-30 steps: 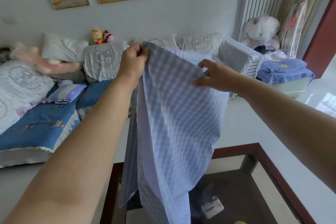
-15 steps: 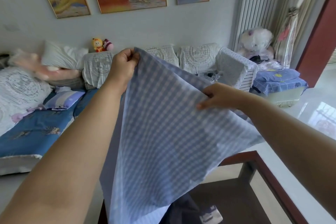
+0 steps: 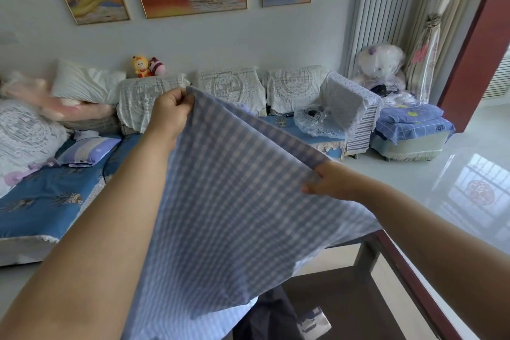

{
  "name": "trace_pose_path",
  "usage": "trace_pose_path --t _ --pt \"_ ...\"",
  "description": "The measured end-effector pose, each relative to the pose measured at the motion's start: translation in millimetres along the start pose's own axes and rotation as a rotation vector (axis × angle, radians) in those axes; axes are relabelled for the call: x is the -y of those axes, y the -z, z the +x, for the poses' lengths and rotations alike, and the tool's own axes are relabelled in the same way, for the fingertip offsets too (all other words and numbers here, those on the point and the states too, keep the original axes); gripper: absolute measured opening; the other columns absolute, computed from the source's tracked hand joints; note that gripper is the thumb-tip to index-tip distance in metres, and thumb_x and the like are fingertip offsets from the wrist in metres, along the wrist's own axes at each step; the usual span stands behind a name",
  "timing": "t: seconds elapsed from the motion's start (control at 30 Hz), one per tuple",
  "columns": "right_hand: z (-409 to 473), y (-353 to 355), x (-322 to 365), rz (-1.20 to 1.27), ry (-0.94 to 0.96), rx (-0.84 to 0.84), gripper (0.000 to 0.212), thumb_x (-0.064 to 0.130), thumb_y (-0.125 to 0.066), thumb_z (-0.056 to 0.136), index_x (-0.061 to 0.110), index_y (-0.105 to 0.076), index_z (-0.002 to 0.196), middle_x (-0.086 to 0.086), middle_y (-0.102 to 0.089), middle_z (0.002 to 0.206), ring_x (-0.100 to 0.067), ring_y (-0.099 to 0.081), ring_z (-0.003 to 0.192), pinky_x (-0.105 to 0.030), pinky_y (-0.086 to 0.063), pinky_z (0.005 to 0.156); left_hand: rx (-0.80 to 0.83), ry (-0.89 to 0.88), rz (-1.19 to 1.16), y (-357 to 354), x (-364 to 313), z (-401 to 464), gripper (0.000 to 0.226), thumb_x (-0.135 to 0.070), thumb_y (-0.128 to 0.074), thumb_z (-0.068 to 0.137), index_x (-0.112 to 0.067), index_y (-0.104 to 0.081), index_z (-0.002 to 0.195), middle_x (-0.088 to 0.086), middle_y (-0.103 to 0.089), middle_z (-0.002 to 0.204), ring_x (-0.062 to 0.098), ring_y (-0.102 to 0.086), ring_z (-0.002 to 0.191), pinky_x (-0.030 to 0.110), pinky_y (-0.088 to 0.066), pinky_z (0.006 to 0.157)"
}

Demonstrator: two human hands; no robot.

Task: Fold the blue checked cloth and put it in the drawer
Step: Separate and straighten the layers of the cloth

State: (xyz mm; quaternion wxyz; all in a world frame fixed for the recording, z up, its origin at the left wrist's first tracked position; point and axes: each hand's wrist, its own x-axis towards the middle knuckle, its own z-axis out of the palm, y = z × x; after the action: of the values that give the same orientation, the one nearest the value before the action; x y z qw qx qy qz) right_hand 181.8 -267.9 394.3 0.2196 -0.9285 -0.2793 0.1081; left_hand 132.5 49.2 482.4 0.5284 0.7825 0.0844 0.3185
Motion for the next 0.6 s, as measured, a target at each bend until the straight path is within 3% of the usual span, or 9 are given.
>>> trace_pose_path --t 0.07,0.13,0.2,0.27,0.33,0.4,0.47,0.6 --pt "-2 -7 -6 -0.091 -0.063 -0.034 0.039 0.048 -0.062 0.085 0.012 -0.065 0.099 -0.003 -0.062 0.101 -0.022 -0.058 0.096 -0.032 -0.047 0.084 -0.029 0.019 -0.003 2 6 0 0.022 -0.021 -0.051 0.097 -0.024 -0.065 0.08 0.0 -0.065 0.087 0.015 -0.057 0.085 0.034 -0.048 0.079" --pt "-6 -14 -9 -0.196 -0.035 -0.235 0.039 0.052 -0.061 0.084 0.013 -0.06 0.076 -0.002 -0.06 0.097 -0.024 -0.054 0.098 -0.034 -0.043 0.083 -0.029 0.027 -0.017 4 8 0 0.022 -0.021 -0.051 0.097 -0.025 -0.066 0.08 0.001 -0.065 0.088 0.016 -0.057 0.087 0.036 -0.048 0.081" --pt "-10 -20 -14 -0.315 0.116 -0.498 0.033 0.049 -0.065 0.08 0.017 -0.067 0.071 -0.001 -0.056 0.125 -0.027 -0.042 0.122 -0.041 -0.032 0.102 -0.016 0.031 -0.039 6 7 0 0.022 -0.019 -0.05 0.098 -0.024 -0.065 0.082 0.001 -0.065 0.089 0.017 -0.057 0.089 0.037 -0.048 0.083" --pt "-9 -19 -18 -0.35 0.241 -0.611 0.025 0.045 -0.071 0.077 0.022 -0.069 0.068 -0.002 -0.034 0.151 -0.03 -0.019 0.14 -0.053 -0.016 0.114 -0.004 0.038 -0.056 8 6 -2 0.023 -0.018 -0.049 0.098 -0.024 -0.065 0.083 0.0 -0.065 0.088 0.018 -0.058 0.089 0.037 -0.048 0.083" --pt "-4 -12 -20 -0.284 0.266 -0.51 0.022 0.042 -0.07 0.079 0.022 -0.067 0.068 0.001 -0.012 0.159 -0.029 -0.018 0.143 -0.056 -0.022 0.112 0.014 0.06 -0.08 10 9 -3 0.023 -0.016 -0.049 0.099 -0.023 -0.065 0.084 -0.001 -0.065 0.087 0.018 -0.059 0.088 0.037 -0.048 0.083" --pt "3 -4 -23 -0.169 0.211 -0.336 0.022 0.043 -0.067 0.082 0.025 -0.063 0.07 0.008 0.002 0.159 -0.021 -0.039 0.132 -0.046 -0.039 0.104 0.051 0.095 -0.133 14 15 -4 0.024 -0.014 -0.048 0.099 -0.021 -0.065 0.084 -0.002 -0.066 0.083 0.016 -0.061 0.081 0.036 -0.05 0.081" --pt "13 6 -25 -0.151 0.155 -0.248 0.023 0.048 -0.064 0.083 0.027 -0.06 0.074 0.009 -0.004 0.158 -0.02 -0.047 0.125 -0.043 -0.042 0.1 0.099 0.123 -0.188 18 20 -5 0.025 -0.012 -0.047 0.099 -0.019 -0.065 0.082 -0.005 -0.069 0.075 0.012 -0.062 0.073 0.031 -0.052 0.074" --pt "31 15 -22 -0.308 0.127 -0.185 0.042 0.055 -0.055 0.086 0.027 -0.065 0.116 0.012 -0.025 0.154 -0.02 -0.02 0.141 -0.045 -0.02 0.113 0.169 0.14 -0.26 24 22 -4 0.045 -0.007 -0.046 0.098 -0.024 -0.072 0.066 -0.009 -0.07 0.067 0.005 -0.065 0.064 0.021 -0.055 0.062"
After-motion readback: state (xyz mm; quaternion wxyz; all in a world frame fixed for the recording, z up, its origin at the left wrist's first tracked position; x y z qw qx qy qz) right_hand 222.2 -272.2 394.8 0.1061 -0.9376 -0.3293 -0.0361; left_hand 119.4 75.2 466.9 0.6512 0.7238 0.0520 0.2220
